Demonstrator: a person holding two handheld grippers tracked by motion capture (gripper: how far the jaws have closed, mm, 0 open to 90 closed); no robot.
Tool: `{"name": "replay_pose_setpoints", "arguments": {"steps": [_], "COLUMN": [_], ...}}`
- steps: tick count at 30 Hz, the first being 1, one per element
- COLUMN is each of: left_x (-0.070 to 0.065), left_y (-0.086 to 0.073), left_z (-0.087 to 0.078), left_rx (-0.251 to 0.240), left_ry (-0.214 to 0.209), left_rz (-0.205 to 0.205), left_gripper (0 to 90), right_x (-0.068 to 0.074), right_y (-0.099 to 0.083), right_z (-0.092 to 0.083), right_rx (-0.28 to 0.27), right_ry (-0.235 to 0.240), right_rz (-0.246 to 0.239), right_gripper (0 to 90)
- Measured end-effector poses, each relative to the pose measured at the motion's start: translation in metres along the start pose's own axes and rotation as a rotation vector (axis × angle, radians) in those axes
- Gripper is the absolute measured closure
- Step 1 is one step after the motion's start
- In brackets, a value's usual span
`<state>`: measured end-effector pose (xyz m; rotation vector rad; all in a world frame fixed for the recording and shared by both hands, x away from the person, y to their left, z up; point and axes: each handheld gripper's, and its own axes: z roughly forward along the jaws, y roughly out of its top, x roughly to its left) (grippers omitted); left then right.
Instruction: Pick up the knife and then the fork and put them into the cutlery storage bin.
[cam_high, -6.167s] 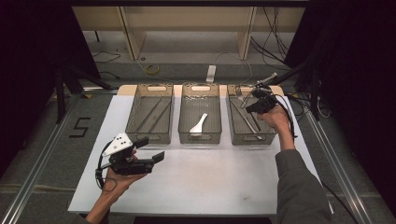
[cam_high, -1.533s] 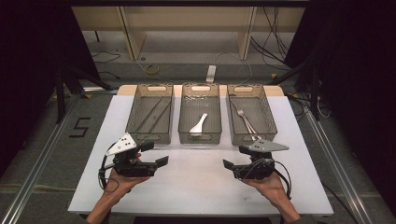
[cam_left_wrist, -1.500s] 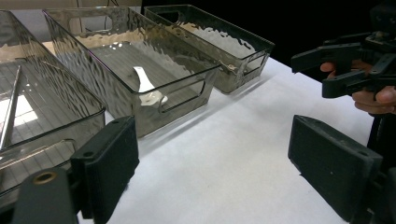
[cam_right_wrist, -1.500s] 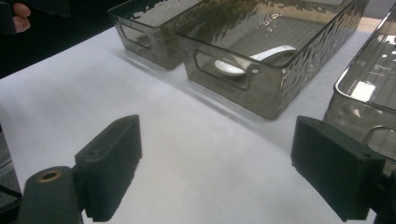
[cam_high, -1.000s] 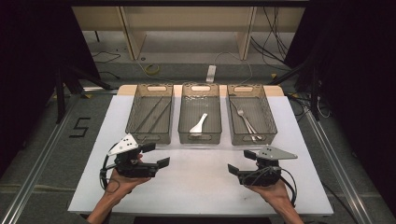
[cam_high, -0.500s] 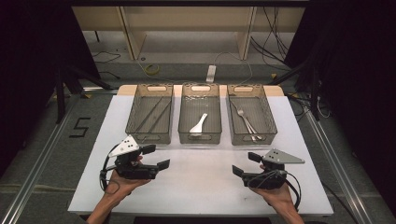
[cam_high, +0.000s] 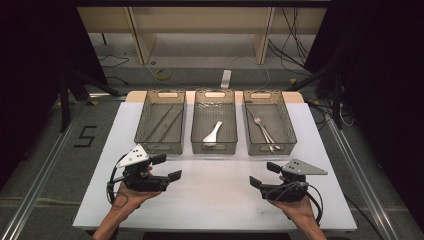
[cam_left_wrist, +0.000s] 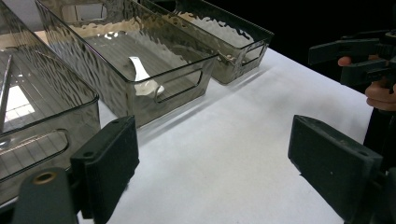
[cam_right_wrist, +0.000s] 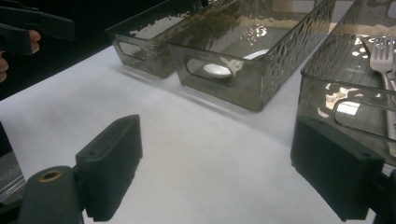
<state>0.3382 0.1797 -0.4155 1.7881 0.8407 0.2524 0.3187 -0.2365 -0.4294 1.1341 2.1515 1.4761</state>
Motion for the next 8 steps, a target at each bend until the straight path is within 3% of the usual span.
{"name": "replay_pose_setpoints", "arguments": {"steps": [8], "left_x": [0.0002], "left_y": [0.0000], "left_z": [0.0000], "left_rx": [0.000], "left_ry": [0.001], "left_rz": [-0.004], "left_gripper": [15.6], "right_x": [0.0007], "right_y": [-0.0002], "right_z": [0.0009], "right_rx": [0.008], "right_ry": [0.006], "right_rz": [-0.002], "right_gripper": [17.5]}}
